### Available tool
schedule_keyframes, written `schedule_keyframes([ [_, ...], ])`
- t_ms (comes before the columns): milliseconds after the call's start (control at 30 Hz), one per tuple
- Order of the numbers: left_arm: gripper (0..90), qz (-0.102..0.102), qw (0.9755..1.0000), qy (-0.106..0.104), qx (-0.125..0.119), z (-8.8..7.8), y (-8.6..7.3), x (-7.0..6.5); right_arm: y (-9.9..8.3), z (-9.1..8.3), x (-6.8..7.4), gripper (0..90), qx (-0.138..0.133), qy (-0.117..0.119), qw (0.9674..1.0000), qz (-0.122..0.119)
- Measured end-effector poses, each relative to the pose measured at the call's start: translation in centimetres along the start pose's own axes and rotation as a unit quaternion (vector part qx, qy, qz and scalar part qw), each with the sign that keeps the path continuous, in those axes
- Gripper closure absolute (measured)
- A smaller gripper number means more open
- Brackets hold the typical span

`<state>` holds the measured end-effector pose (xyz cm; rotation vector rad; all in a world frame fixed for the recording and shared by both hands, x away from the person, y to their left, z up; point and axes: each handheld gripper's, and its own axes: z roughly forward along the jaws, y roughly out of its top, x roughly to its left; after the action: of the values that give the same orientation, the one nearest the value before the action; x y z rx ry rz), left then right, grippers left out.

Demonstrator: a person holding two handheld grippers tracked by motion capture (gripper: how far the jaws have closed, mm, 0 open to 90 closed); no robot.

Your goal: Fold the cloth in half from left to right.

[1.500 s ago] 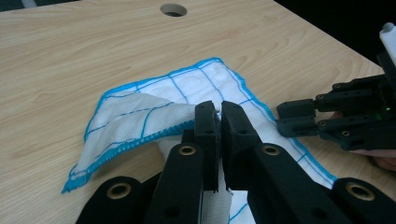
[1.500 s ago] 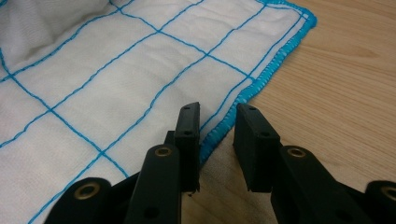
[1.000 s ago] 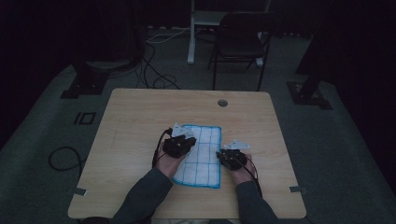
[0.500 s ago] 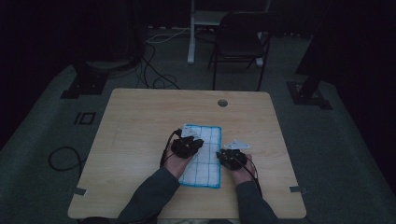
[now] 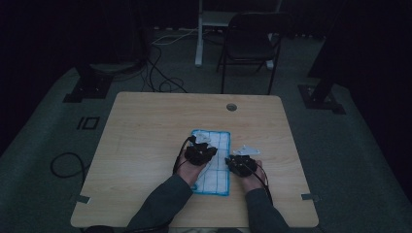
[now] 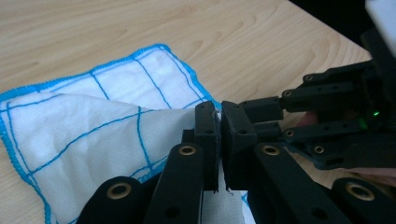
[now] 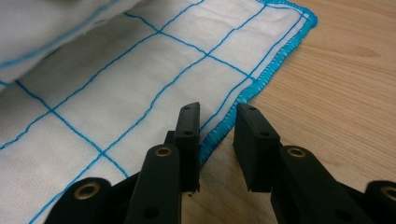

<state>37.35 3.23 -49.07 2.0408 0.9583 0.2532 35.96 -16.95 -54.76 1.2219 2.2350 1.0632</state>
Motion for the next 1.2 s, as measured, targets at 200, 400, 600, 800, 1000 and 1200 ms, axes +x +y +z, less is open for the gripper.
schedule_keyframes([
  [200, 80.0, -0.026, 0.9987, -0.039, 0.02, 0.8, -0.5, 0.5, 0.0, 0.0, 0.0, 71.6, 0.0, 0.0, 1.0, 0.0],
  [400, 71.6, -0.017, 0.9978, -0.064, 0.003, -0.7, -0.1, 0.1, 0.0, 0.0, 0.0, 71.6, 0.0, 0.0, 1.0, 0.0],
  [600, 71.5, -0.013, 0.9993, -0.035, -0.005, -2.5, -0.8, 1.5, 0.1, 0.0, 0.2, 71.2, 0.002, -0.005, 1.0, -0.004],
  [800, 71.5, -0.023, 0.9997, -0.01, -0.002, -3.8, -3.0, 3.0, 0.7, -0.6, 0.9, 70.5, -0.015, 0.0, 0.9998, -0.012],
  [1000, 71.5, -0.033, 0.9994, 0.0, 0.003, -4.8, -4.9, 3.8, 1.2, -0.7, 1.9, 68.1, -0.017, 0.018, 0.9992, -0.031],
  [1200, 71.5, -0.037, 0.9992, 0.004, 0.012, -4.8, -6.0, 4.0, 1.3, -0.5, 2.4, 64.5, -0.02, 0.038, 0.9986, -0.03],
])
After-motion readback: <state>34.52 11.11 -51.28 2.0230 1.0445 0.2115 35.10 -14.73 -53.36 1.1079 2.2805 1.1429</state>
